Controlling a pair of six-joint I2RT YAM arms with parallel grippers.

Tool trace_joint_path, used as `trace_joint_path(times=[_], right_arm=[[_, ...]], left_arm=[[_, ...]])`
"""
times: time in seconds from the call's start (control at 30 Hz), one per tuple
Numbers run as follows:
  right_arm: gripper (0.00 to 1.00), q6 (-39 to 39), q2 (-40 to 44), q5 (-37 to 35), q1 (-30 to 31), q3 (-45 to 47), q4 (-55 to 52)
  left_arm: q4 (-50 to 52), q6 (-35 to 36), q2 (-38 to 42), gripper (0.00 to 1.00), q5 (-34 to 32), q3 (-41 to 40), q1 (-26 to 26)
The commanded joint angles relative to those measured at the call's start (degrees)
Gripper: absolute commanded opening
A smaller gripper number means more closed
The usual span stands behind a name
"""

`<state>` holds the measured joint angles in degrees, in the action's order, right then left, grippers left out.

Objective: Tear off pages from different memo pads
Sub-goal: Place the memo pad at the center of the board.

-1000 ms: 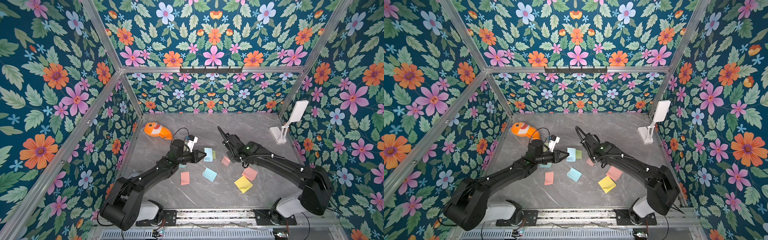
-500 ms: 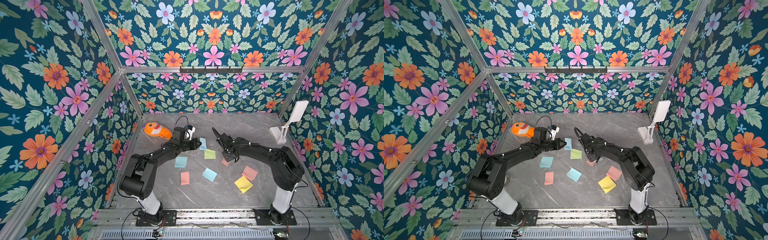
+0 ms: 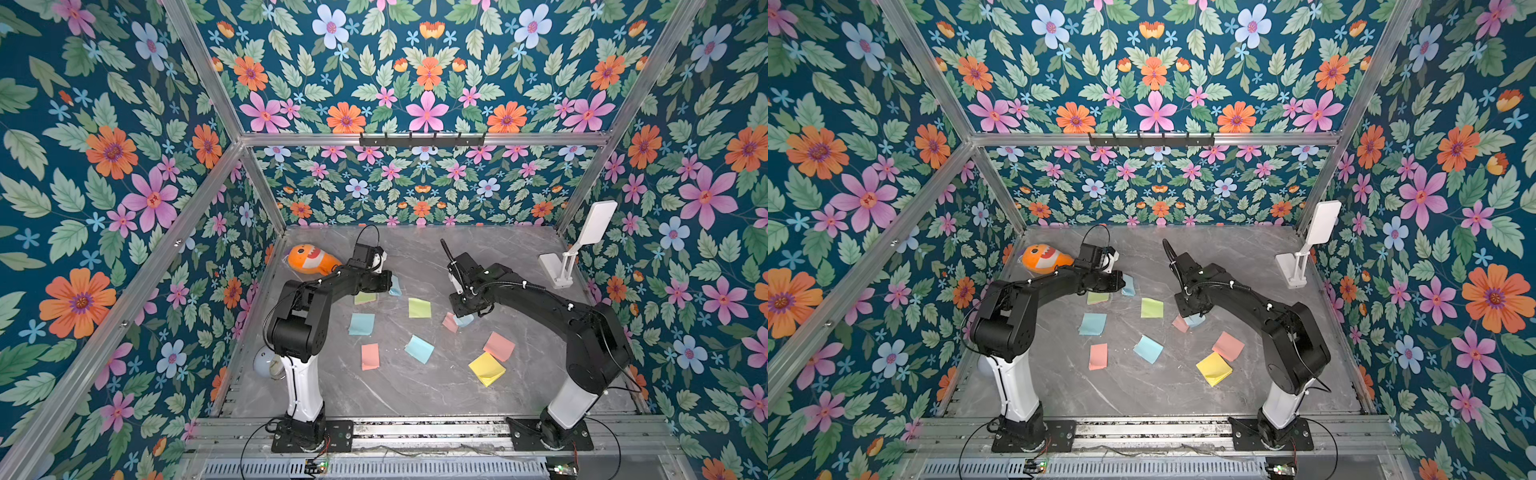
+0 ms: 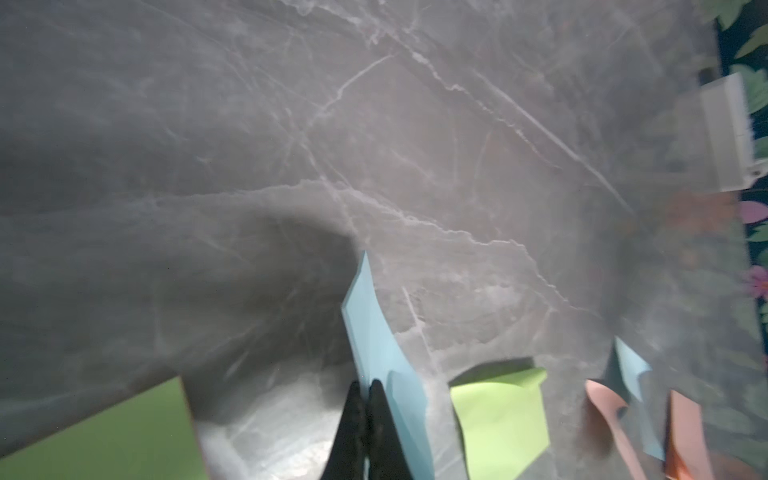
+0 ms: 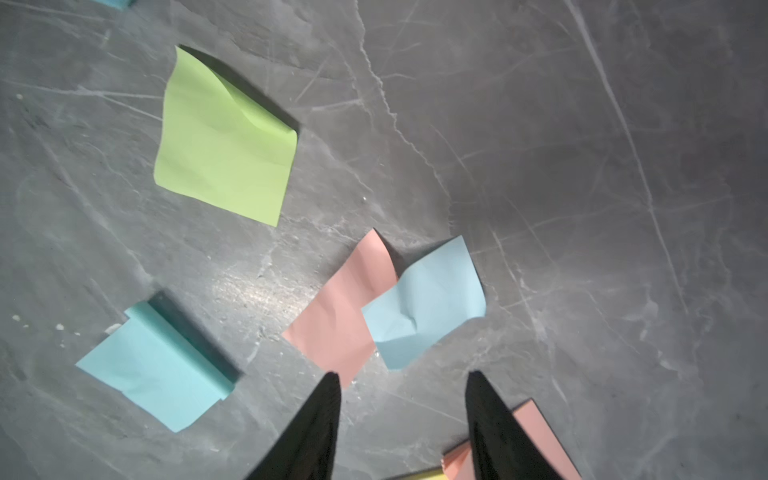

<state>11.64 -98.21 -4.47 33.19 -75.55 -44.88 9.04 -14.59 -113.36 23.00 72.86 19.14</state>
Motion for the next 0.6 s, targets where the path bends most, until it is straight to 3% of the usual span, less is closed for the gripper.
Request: trace_joint_path(times=[0.0,0.07,0.17,0.27,0.4,0.57], right_arm=[[0.51,1.68,2.58,0.29,-0.11,0.99,-4.18],[0.51,3.83,6.22,-0.40,-0.45,2.46,-3.49],[0.51,8.14,11.02,0.22,-2.04,5.90,-2.28],[0.55,12.93,16.36,4.38,-6.05,10.92,-1.80],[0.73,17.95,23.23,8.43,-12.50,19.10,-2.28],[0.73,25.23,32.72,13.46,-17.27,29.89,-2.62]], left_arm=[[6.46,3.79,-2.05,0.00,-7.52,2.49,-0.06],[8.00,4.37,-2.98,0.02,-10.75,3.56,0.08],[9.61,4.63,-2.63,0.24,-15.01,4.37,0.15],[10.01,4.66,-0.15,0.37,-18.36,4.30,0.61],[9.78,4.18,4.67,0.41,-19.32,3.54,2.87],[6.17,2.56,10.85,0.42,-15.82,0.57,11.39]])
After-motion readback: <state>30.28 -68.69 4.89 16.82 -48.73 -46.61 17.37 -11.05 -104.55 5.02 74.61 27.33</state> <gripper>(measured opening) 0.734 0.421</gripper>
